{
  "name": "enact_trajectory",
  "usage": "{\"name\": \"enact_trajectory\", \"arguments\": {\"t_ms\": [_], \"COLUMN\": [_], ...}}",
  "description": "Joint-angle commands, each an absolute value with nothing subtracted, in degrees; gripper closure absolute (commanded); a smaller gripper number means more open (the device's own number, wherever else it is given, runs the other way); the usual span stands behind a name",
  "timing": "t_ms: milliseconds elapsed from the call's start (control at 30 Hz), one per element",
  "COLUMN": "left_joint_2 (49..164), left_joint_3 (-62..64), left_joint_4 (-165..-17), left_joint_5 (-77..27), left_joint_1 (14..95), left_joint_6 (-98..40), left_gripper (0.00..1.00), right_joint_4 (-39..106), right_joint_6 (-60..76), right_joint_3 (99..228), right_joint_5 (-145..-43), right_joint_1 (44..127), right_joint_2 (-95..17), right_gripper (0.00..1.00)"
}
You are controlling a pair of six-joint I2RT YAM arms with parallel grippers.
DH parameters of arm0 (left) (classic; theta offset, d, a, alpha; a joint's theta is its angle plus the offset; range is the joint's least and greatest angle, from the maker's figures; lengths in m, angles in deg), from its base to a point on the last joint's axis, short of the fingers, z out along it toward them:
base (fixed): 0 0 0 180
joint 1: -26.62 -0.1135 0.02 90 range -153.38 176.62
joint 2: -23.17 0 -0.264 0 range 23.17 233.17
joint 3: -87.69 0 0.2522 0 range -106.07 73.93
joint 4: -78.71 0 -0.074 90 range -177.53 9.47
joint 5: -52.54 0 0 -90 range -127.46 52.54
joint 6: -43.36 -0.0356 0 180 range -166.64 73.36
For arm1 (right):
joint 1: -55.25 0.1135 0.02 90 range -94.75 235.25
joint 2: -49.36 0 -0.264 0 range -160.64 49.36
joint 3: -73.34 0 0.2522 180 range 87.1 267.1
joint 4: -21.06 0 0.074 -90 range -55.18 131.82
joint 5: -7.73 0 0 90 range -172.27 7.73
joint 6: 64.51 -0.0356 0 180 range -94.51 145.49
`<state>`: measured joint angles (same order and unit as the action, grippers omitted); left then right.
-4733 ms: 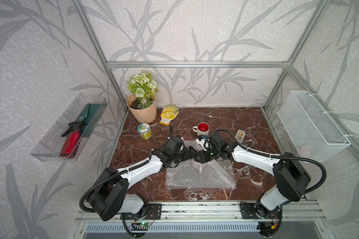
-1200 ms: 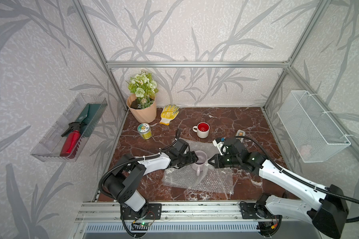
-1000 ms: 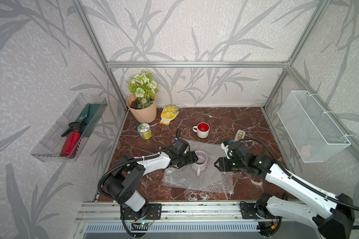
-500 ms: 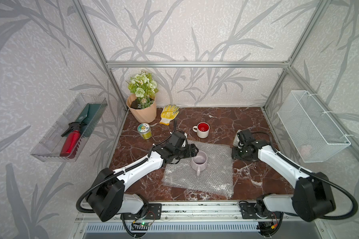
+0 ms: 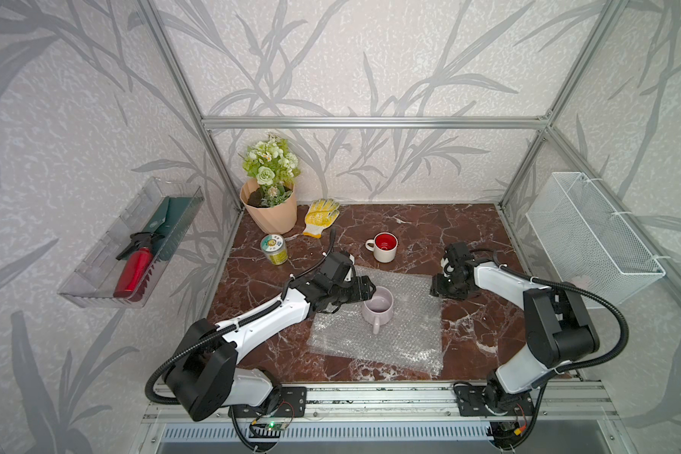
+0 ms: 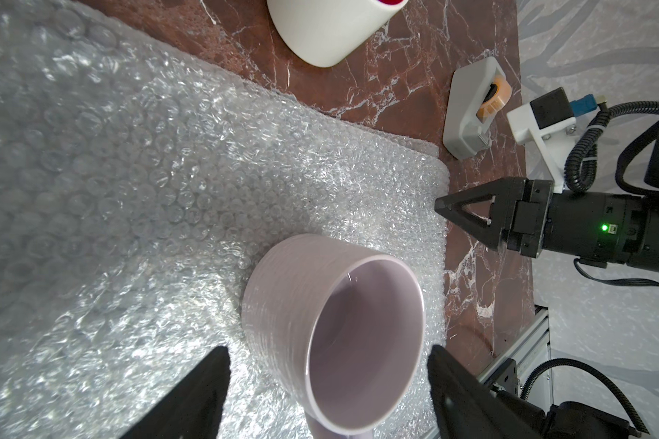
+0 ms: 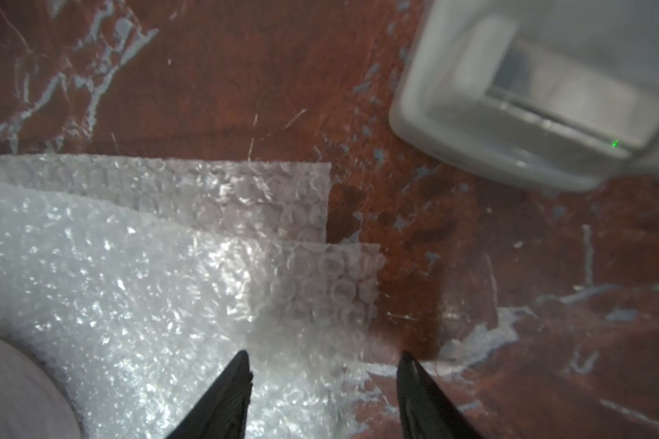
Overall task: Wrap mugs in bubble wrap
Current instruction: Wrap the mug in bubble wrap.
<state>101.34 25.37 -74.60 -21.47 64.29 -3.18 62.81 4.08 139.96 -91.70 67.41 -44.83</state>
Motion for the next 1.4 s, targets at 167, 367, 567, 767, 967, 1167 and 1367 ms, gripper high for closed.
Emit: {"name": "enact_trajectory", "arguments": {"t_ms": [167,367,567,767,967,1167,1367], "left_joint_2": [101.88,102.39,102.72,103.10,103.47,103.05,103.46], "left_joint_3": [25.94,25.87,25.84,25.53,25.91,26.04,26.12], "left_joint_4": [-73.82,-73.98,-74.52,-74.88,-75.31,-75.67,-75.79], "left_joint_5": [-21.55,-21.20,-20.75,-20.41,-19.86,-19.77,-19.36], "left_joint_1": [64.51,64.51,64.52,64.53,64.51,64.51,64.51], "left_joint_6": [-3.75,-3.84,-3.49,-3.31,-3.15,-2.79,-2.70], "left_gripper": [0.16,0.17,0.17,0.17,0.16,0.17,0.17], "right_joint_4": [55.01,45.63,42.66,40.58,40.87,43.38,44.28], "right_joint_6": [0.41,-2.07,-1.94,-1.04,1.40,4.42,5.12], "right_joint_3": [137.57,132.68,130.11,127.87,127.31,128.38,131.04], "right_joint_5": [-103.41,-113.55,-115.38,-117.66,-121.06,-119.45,-116.47], "right_joint_1": [63.30,60.14,59.73,59.73,59.73,59.75,59.82], "right_joint_2": [-44.97,-42.32,-36.69,-32.42,-32.61,-32.90,-33.94], "right_gripper": [0.38,0.41,0.49,0.51,0.54,0.68,0.92]}}
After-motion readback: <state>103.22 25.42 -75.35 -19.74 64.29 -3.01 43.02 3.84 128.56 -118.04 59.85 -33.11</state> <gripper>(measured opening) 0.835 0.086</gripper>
